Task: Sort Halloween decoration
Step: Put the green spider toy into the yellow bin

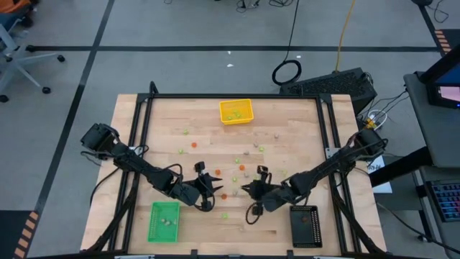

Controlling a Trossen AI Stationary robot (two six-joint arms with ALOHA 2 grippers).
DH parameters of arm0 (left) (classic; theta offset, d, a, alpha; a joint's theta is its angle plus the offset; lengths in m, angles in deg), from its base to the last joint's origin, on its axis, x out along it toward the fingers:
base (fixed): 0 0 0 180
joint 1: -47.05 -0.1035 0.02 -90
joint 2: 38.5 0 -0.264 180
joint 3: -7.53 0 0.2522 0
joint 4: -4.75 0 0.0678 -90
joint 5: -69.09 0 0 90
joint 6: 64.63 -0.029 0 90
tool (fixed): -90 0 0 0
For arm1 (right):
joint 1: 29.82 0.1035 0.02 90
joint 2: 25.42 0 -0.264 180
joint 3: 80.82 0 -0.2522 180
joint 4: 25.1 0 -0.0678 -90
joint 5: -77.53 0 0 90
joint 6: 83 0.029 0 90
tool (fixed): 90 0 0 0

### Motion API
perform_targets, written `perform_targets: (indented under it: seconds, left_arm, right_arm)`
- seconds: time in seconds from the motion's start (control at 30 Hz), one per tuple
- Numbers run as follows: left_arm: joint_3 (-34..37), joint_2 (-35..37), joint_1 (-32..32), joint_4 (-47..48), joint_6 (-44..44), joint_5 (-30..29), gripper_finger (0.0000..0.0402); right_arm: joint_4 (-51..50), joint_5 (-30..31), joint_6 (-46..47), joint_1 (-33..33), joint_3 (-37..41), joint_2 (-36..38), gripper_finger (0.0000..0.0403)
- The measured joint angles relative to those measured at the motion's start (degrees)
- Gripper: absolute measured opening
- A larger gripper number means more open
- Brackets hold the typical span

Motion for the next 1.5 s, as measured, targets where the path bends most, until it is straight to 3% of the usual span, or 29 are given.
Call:
perform_targets:
  seconds: [0.2, 0.47, 0.7, 1.27, 1.5]
  left_arm:
    - [0.0, 0.0, 0.0, -0.25, 0.07, -0.02, 0.0115]
    - [0.0, 0.0, 0.04, -0.72, 0.44, -0.02, 0.0115]
    - [0.0, 0.0, 0.04, -0.7, 0.4, -0.02, 0.0115]
    - [0.0, 0.0, 0.04, -0.66, 0.42, -0.04, 0.0115]
    - [0.0, 0.0, 0.04, -0.66, 0.44, -0.07, 0.0115]
  right_arm:
    - [19.2, 9.16, -12.69, 0.65, -0.02, -4.5, 0.0]
    - [20.18, 15.44, -18.66, 0.91, 0.0, -4.56, 0.0]
    - [19.93, 15.62, -22.54, 1.03, 0.0, -4.52, 0.0]
    - [19.91, 15.63, -64.25, 1.07, 0.0, -4.5, 0.0]
    - [19.91, 15.64, -69.88, 1.05, 0.0, -4.5, 0.0]
